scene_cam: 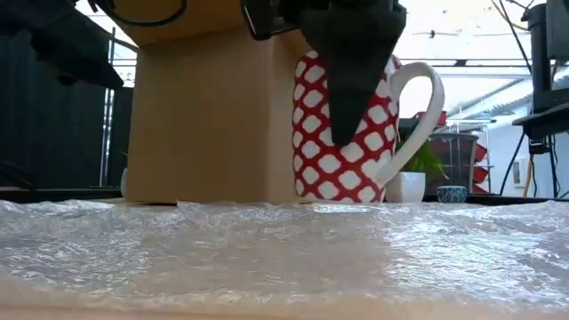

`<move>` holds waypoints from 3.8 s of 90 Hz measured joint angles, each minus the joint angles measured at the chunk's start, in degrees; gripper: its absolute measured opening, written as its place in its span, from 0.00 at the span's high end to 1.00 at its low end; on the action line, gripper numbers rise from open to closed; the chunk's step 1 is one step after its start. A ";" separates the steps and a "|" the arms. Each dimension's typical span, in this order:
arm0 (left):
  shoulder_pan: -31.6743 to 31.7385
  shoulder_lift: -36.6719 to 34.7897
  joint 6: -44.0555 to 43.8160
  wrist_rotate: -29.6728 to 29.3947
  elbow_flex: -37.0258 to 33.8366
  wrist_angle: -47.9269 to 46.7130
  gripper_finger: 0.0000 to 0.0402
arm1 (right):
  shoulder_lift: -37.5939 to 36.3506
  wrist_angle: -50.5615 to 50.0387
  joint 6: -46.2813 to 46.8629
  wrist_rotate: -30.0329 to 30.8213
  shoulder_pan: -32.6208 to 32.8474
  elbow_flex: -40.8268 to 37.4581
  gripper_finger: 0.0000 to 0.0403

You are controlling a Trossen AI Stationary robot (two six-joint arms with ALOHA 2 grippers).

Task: Wrap mug
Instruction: Wrap the red mug with bubble wrap

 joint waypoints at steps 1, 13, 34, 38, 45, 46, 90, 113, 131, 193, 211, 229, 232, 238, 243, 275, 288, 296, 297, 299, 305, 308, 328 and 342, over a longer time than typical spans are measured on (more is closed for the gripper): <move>0.00 0.00 0.04 0.00 0.00 0.00 0.55 | 0.00 0.10 0.01 -0.01 0.00 -0.14 0.99; 0.00 0.00 0.07 -0.05 0.00 0.00 0.55 | 0.00 1.09 0.08 -0.07 -0.02 -1.78 0.99; 0.00 0.00 0.16 -0.52 0.00 0.00 0.55 | -0.18 3.97 0.40 -1.20 -0.02 -5.06 0.97; 0.00 0.00 0.16 -0.55 0.00 0.00 0.55 | -0.20 4.08 0.39 -1.40 -0.02 -5.21 0.96; 0.00 0.00 0.08 -0.55 0.00 0.00 0.55 | -0.11 4.04 0.09 -2.25 -0.02 -5.37 0.89; 0.00 0.00 0.04 -0.55 0.00 0.00 0.55 | -0.11 4.08 0.09 -2.50 -0.02 -5.37 0.88; 0.00 0.00 -0.19 -0.55 0.00 0.01 0.55 | -0.79 -7.82 -0.43 -5.82 -0.01 7.07 0.52; -0.02 0.00 -0.21 -0.42 0.00 0.00 0.55 | -1.61 -25.90 3.87 -2.71 1.52 17.60 0.53; -0.04 0.02 -0.24 0.35 0.00 -0.02 0.55 | -7.61 -25.86 14.88 3.97 6.59 16.46 0.53; -0.04 0.04 0.09 0.57 -0.02 -0.02 0.55 | -45.14 -8.76 68.06 10.48 22.34 -43.20 0.54; -0.04 0.03 0.07 0.57 -0.02 -0.02 0.55 | -48.35 0.46 76.49 4.18 24.65 -55.31 0.54; -0.04 0.02 0.07 0.57 -0.02 -0.03 0.55 | -47.61 10.58 81.68 -1.78 25.67 -63.52 0.54; -0.04 0.02 0.08 0.57 -0.02 -0.01 0.55 | -47.46 10.99 82.62 -2.35 25.95 -64.41 0.54; -0.04 0.02 0.12 0.57 -0.02 -0.02 0.55 | -47.39 11.14 84.47 -2.65 26.73 -65.48 0.54; -0.04 0.02 0.13 0.57 -0.02 -0.02 0.55 | -47.37 11.11 86.01 -2.73 27.31 -66.34 0.54; 0.00 0.02 1.23 0.57 -0.02 -0.04 0.55 | -47.36 12.20 91.53 -3.58 30.84 -70.03 0.54; 0.00 0.02 1.25 0.57 -0.02 -0.02 0.55 | -47.34 18.24 90.76 1.88 31.95 -72.39 0.54; 0.00 0.02 1.26 0.57 -0.02 -0.02 0.55 | -47.32 22.75 90.03 4.53 32.01 -73.99 0.54; 0.00 0.02 1.26 0.57 -0.02 -0.02 0.55 | -47.32 23.15 89.96 4.77 32.02 -74.13 0.54; 0.00 0.02 1.25 0.57 -0.02 -0.04 0.55 | -47.33 23.80 89.76 5.31 32.01 -74.29 0.54; 0.00 0.02 1.25 0.57 -0.02 -0.02 0.55 | -47.34 25.33 88.73 7.07 32.02 -74.46 0.55; 0.00 0.02 1.25 0.57 -0.02 -0.02 0.55 | -47.32 25.51 88.26 7.67 32.02 -74.48 0.57; 0.00 0.02 1.25 0.57 -0.02 -0.01 0.55 | -47.32 26.51 85.11 9.21 32.00 -74.30 0.82; 0.00 0.02 1.22 0.27 -0.02 -0.02 0.55 | -47.32 26.78 80.24 12.15 31.91 -72.24 0.98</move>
